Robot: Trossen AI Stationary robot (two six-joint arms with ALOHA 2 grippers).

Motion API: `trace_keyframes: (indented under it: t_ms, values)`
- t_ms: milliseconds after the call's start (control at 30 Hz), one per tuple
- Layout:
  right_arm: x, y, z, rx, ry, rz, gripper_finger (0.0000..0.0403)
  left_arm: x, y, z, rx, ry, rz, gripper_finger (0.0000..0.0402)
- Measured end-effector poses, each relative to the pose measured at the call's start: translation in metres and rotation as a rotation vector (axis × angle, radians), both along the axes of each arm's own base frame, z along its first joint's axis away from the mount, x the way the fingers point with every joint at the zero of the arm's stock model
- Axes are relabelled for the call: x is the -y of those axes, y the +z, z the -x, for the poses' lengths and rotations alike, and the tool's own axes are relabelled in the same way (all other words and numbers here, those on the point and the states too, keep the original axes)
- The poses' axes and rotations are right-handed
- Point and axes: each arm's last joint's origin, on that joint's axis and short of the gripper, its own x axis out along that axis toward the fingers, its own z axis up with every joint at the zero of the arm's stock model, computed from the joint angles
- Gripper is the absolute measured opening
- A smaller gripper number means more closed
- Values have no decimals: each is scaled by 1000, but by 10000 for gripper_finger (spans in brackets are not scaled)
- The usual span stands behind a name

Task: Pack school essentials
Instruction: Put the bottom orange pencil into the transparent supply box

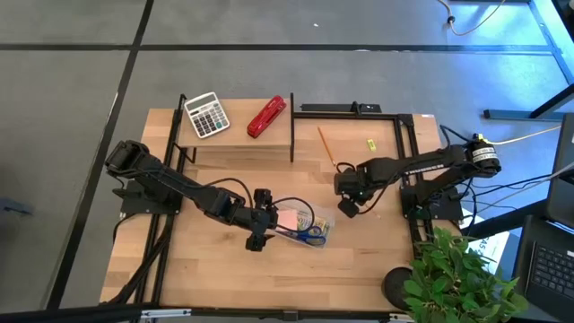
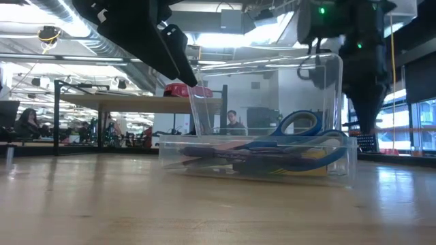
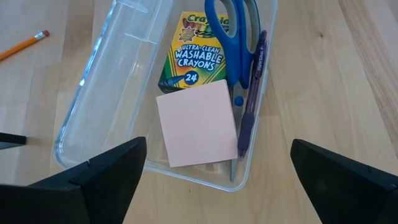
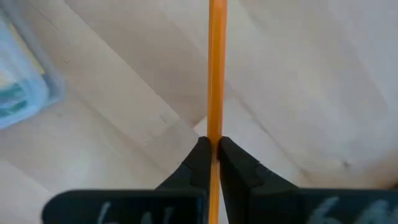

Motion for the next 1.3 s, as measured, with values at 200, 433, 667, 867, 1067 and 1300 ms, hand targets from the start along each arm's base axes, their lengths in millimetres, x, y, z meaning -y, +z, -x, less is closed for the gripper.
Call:
trace_keyframes:
  t_ms: [200,433,667,867,1067,1300]
  values:
    - [2,36,-10,32,3,71,19,0,0,0,0,0,0,393]
    - [2,73,-22,141,30,93,19,0,0,0,0,0,0,393]
    - [-4,110,-32,273,82,149,19,0,0,0,-1,0,0,393]
    - [-19,143,-37,427,107,197,19,0,0,0,-1,0,-1,393]
    - [-47,153,-50,617,170,163,19,0,0,0,-1,0,0,393]
    - [-88,145,-77,777,293,125,19,0,0,0,-5,1,-2,393]
